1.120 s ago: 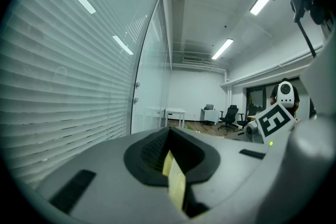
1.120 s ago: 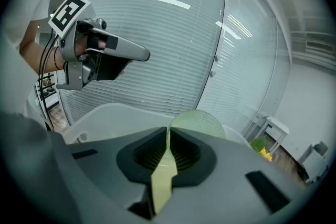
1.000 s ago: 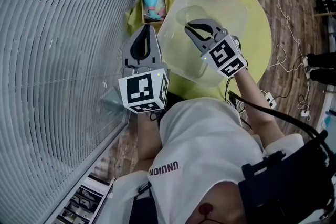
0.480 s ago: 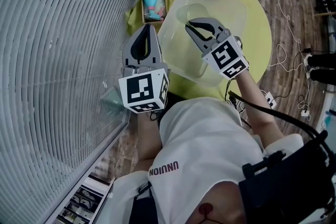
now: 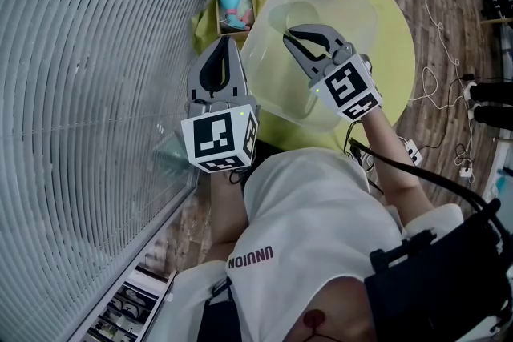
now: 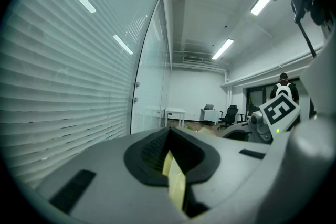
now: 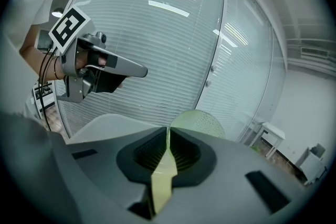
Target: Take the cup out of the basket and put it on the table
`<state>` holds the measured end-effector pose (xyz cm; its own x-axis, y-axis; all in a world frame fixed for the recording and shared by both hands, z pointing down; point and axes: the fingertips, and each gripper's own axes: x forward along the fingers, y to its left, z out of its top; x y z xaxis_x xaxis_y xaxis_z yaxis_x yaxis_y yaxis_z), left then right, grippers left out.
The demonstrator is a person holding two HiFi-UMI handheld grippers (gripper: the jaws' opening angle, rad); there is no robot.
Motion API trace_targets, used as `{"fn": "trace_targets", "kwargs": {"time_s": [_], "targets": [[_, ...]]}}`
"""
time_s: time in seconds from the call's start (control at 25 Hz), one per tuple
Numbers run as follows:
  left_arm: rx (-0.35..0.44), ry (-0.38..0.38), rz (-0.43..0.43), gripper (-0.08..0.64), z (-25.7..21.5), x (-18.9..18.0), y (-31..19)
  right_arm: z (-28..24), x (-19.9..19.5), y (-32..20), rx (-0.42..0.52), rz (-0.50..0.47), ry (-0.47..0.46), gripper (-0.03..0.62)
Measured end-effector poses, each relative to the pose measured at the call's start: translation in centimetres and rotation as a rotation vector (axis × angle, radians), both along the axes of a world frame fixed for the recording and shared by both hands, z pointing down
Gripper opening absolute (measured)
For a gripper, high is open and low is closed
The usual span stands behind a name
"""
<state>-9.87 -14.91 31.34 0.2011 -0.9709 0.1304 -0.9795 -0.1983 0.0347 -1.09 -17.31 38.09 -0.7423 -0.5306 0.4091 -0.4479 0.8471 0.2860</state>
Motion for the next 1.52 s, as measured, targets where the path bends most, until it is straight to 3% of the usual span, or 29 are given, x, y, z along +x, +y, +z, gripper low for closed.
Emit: {"fn": "trace_targets", "kwargs": {"time_s": [1.52], "targets": [[-0.007, 0.005, -0.002, 0.012, 0.2, 0.1, 0.0, -2.7, 0.1, 0.4, 0.062, 0.009, -0.045, 0.035]]}}
